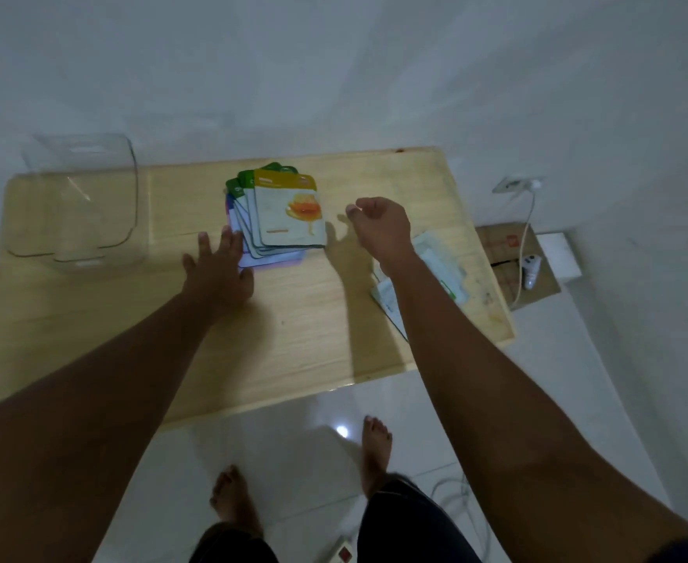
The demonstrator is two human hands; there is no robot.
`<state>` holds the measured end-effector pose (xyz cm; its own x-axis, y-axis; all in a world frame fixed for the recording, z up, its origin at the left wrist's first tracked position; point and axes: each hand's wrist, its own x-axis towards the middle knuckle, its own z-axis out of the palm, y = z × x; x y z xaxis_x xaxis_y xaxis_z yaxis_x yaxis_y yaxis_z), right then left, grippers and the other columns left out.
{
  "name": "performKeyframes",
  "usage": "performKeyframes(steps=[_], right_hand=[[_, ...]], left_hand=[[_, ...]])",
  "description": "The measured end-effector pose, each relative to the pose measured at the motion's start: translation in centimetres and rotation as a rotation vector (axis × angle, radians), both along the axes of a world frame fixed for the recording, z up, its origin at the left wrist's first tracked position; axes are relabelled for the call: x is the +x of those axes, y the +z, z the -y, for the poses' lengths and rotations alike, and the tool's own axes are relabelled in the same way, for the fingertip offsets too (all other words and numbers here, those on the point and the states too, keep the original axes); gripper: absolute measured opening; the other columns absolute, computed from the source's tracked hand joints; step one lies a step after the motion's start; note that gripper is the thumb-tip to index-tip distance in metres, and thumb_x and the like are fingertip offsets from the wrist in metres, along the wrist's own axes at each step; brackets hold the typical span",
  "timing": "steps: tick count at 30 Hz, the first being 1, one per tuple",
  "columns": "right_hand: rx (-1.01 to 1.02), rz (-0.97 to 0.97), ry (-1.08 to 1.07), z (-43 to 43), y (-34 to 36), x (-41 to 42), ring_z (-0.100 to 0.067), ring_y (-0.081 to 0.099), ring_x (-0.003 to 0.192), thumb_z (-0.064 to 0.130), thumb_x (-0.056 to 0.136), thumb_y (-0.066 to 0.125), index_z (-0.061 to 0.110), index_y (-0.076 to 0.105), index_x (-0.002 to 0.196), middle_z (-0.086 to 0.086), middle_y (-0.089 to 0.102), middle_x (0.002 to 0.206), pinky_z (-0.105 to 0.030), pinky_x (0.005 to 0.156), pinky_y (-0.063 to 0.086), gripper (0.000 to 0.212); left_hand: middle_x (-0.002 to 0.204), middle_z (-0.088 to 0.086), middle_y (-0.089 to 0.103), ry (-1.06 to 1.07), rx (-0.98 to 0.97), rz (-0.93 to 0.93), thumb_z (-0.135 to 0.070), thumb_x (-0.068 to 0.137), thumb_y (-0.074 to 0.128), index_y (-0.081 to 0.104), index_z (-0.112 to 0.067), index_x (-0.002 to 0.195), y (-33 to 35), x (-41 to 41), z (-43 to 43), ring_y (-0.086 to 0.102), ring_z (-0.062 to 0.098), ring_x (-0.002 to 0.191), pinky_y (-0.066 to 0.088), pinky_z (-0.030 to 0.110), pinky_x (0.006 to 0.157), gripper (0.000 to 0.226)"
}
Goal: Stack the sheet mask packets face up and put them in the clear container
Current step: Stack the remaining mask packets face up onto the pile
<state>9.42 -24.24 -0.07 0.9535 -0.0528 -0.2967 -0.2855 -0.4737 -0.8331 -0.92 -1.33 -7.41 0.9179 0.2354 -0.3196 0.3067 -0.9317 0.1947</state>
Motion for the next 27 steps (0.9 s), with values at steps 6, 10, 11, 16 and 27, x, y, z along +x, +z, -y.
performKeyframes(steps=[6, 10, 11, 16, 27], right_hand=[[-0.362, -0.079, -0.081, 7.6, 0.0, -4.5, -0.028, 0.053, 0.128, 0.040, 0.087, 0.070, 0.018, 0.057, 0.134, -0.009, 0.056, 0.137, -0.040, 0.102, 0.045, 0.054], [-0.499, -0.350, -0.115, 9.5, -0.4, -6.8, -0.033, 0.034, 0.133, 0.032, 0.079, 0.078, 0.023, 0.040, 0.140, -0.013, 0.034, 0.140, -0.052, 0.103, 0.043, 0.073], [-0.488, -0.360, -0.117, 9.5, -0.8, -7.1, -0.033, 0.033, 0.133, 0.030, 0.077, 0.080, 0.022, 0.039, 0.139, -0.013, 0.032, 0.141, -0.051, 0.104, 0.043, 0.075], [-0.365, -0.249, -0.225, 9.7, -1.3, -7.0, -0.035, 0.030, 0.138, 0.016, 0.068, 0.091, 0.022, 0.034, 0.146, -0.015, 0.020, 0.152, -0.047, 0.104, 0.045, 0.096], [-0.020, 0.053, -0.501, 11.7, -2.5, -8.7, -0.014, 0.065, 0.097, -0.007, 0.073, 0.081, 0.011, 0.041, 0.146, -0.010, 0.057, 0.130, -0.006, 0.062, 0.051, 0.086]], left_hand=[[0.163, 0.006, 0.012, -0.007, -0.017, -0.003, -0.028, 0.091, 0.050, 0.016, -0.012, 0.153, 0.1, 0.1, -0.1, 0.006, 0.046, 0.146, 0.017, 0.072, 0.108, 0.072], [0.164, 0.006, 0.009, -0.006, -0.037, -0.009, -0.028, 0.093, 0.048, 0.012, -0.013, 0.153, 0.0, 0.1, -0.3, 0.003, 0.046, 0.147, 0.013, 0.072, 0.109, 0.072], [0.164, 0.005, 0.008, -0.001, -0.038, -0.017, -0.028, 0.094, 0.048, 0.011, -0.013, 0.154, 0.1, 0.2, -0.3, 0.002, 0.046, 0.147, 0.013, 0.071, 0.110, 0.072], [0.164, 0.006, 0.005, -0.013, -0.023, -0.044, -0.029, 0.095, 0.047, 0.009, -0.014, 0.154, 0.3, 0.3, -0.4, 0.000, 0.045, 0.147, 0.013, 0.070, 0.111, 0.072], [0.164, 0.007, 0.006, -0.022, -0.015, -0.028, -0.030, 0.095, 0.047, 0.010, -0.014, 0.153, 0.2, 0.4, -0.5, 0.001, 0.045, 0.147, 0.014, 0.070, 0.111, 0.071]])
